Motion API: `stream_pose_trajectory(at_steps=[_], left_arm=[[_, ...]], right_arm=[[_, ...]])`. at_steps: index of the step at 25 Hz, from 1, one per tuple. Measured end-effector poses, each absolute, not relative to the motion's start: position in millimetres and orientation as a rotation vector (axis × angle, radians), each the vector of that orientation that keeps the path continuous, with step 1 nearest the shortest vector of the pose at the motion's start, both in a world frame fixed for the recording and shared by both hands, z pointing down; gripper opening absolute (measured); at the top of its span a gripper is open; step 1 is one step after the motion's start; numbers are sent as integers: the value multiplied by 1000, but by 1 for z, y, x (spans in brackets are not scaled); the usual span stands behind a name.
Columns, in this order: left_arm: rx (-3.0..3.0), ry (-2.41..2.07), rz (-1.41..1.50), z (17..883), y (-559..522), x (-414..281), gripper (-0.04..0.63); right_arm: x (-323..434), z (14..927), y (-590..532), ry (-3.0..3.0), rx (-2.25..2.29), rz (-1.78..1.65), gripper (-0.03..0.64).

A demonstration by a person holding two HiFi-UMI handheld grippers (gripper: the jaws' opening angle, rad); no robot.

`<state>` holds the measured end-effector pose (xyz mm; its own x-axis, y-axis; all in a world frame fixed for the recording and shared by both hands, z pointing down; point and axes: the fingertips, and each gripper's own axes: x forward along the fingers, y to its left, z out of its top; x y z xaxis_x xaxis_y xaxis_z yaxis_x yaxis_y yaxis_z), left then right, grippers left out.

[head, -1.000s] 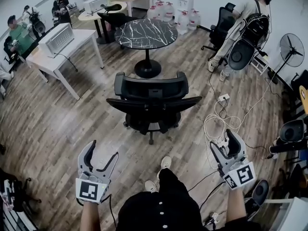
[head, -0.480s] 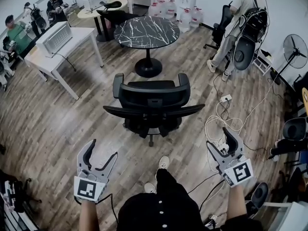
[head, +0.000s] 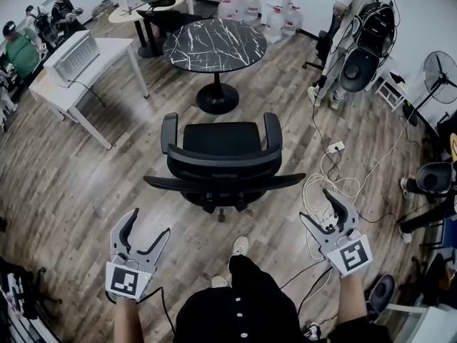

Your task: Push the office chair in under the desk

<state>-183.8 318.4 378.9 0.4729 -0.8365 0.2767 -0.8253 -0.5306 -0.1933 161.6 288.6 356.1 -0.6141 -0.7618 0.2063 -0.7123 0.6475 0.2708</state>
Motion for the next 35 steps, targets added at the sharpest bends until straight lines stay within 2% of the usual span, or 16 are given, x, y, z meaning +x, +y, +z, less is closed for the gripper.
stream_pose_trajectory(at_steps=[15,24,35], left_arm=[[-2654,1146,-769,401,253,-158,350],[-2580,903,-1219,454,235,-175,350],[-2474,529,-1524,516,215,-180,350]], right_arm=[[160,412,235,-2380,624,-265,310],[157,463,223,-2213,450,-258,310],[153,521,218,-1986,256,-214,310]])
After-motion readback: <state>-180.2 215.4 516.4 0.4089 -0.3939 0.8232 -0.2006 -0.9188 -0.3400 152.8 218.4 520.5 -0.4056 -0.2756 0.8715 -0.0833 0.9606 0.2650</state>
